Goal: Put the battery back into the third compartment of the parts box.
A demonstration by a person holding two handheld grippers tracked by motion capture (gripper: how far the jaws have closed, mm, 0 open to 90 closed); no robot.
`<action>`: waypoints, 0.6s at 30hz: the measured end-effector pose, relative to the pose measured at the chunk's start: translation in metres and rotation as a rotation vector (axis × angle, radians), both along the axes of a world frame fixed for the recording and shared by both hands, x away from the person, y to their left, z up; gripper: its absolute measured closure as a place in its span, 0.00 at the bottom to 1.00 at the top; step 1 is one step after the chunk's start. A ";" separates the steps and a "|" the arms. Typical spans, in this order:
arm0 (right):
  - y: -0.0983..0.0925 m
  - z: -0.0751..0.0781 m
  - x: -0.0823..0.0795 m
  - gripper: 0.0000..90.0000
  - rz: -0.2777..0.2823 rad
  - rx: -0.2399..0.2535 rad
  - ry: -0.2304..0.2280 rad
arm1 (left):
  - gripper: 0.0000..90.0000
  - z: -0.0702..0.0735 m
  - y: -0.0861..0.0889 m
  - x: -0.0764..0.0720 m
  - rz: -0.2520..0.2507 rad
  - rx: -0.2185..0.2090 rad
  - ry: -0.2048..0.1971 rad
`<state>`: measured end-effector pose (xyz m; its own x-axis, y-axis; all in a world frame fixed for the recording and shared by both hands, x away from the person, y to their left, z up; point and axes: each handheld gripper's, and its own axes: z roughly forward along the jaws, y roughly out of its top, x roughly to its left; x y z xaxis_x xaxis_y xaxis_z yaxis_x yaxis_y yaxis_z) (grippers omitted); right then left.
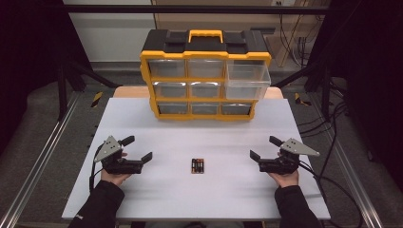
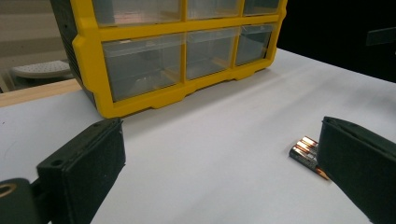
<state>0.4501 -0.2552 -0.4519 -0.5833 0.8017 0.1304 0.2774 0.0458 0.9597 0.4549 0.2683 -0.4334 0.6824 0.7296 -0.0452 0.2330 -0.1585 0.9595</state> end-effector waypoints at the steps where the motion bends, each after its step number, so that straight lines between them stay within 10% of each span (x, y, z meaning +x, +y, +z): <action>1: 0.000 0.000 0.000 0.01 0.000 -0.001 0.000 | 0.01 0.000 0.000 0.000 0.001 -0.001 0.000; 18: 0.023 0.015 -0.004 0.00 0.038 -0.031 0.000 | 0.01 -0.002 0.002 0.000 0.002 0.018 0.010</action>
<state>0.4457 -0.2321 -0.4374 -0.6136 0.7825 0.1057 0.2748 0.0860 0.9577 0.4545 0.2699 -0.4354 0.6801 0.7320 -0.0390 0.2432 -0.1751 0.9541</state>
